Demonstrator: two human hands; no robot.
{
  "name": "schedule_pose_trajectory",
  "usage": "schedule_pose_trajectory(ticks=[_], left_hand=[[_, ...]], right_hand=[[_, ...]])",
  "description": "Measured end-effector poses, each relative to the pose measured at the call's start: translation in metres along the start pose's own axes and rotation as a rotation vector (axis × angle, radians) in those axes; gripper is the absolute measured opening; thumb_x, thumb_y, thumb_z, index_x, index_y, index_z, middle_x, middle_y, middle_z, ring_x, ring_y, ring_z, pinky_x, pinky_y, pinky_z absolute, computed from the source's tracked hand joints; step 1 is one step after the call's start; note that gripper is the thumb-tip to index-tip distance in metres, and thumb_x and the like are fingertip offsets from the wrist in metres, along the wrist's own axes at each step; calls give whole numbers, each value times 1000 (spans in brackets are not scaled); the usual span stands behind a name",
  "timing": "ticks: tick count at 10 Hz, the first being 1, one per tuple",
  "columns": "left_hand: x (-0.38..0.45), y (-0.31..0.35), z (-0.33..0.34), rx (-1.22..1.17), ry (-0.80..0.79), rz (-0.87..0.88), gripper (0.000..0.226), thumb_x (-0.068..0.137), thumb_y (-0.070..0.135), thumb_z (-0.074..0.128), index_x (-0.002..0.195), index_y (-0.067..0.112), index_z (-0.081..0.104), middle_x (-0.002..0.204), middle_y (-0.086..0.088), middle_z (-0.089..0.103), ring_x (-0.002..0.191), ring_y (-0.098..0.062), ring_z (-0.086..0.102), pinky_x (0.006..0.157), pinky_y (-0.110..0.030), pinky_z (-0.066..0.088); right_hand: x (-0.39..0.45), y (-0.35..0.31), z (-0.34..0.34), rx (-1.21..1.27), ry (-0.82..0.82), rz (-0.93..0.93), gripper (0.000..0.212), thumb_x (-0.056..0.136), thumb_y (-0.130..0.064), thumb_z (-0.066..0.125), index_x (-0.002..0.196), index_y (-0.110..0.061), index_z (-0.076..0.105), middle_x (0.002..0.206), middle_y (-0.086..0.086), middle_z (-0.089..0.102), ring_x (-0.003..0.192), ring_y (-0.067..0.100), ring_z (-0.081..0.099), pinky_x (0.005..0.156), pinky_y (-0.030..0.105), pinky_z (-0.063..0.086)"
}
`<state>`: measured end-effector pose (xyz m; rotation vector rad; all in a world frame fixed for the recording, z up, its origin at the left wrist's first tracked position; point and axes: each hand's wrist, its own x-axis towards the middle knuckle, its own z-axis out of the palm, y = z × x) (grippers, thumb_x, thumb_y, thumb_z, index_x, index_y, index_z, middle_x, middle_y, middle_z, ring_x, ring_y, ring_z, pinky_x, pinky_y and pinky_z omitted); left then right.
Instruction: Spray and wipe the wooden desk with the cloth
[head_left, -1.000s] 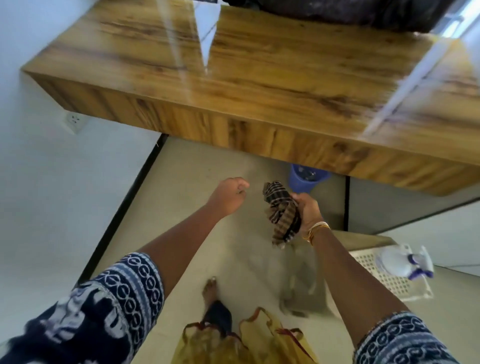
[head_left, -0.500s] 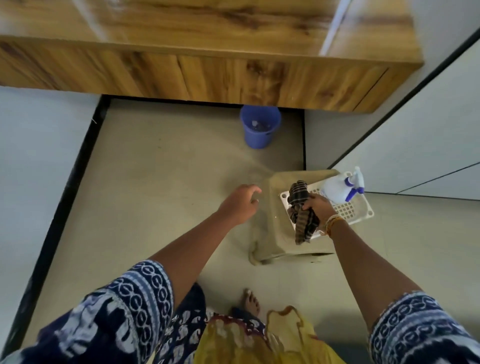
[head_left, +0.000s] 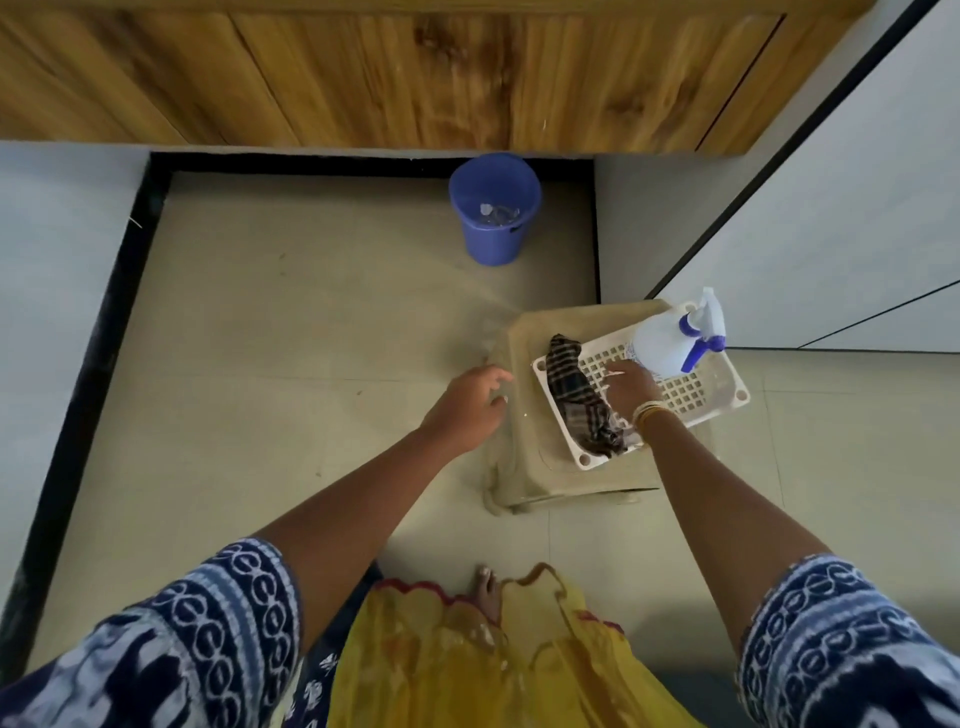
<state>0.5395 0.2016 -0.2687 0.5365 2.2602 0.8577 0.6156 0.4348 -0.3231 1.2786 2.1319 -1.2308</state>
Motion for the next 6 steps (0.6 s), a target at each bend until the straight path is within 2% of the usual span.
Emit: schedule_pose_trajectory(ticks=[1,2,3,4,5,6], left_hand=[[2,-2,9,7,-25,0,35,93,12,53,127,16,58,126,-9,60,113,-19,58,87,-23,42],[2,-3,13,22,-37,-1,35,94,13,53,128,15,57,128,-9,60,116,-19,57,90,-27,45],[5,-3,12,36,-52,5,34,94,14,53,128,16,57,127,-8,60,116,-19,57,89,-26,44],[7,-6,9,31,-51,4,34,93,13,54,127,16,58,126,-9,60,115,-20,58,90,-28,46],[7,-11,-2,21,-47,-10,35,92,12,55,127,12,58,124,-11,61,113,-23,59,95,-31,47],[8,-9,-16,-1,-25,-49,35,92,12,55,127,12,59,123,-11,61,111,-24,59,93,-30,46]], right_hand=[[-16,12,20,-270,396,-275,46,85,1,54,129,-11,54,126,14,56,117,34,53,98,47,47],[-24,19,34,-450,359,-546,49,87,-7,57,135,-14,51,136,14,50,122,34,50,98,49,49],[-21,29,46,-704,106,-514,59,94,-21,53,150,-22,32,160,8,20,141,31,32,107,51,41],[-13,34,42,-607,18,-309,62,98,-27,45,154,-20,19,162,6,12,145,31,25,112,52,34],[-14,24,33,-622,-40,-169,65,98,-36,37,155,-21,10,163,2,10,147,29,19,114,53,29],[-19,7,25,-670,-5,-172,67,98,-34,40,155,-23,7,163,0,7,148,29,16,113,54,29]])
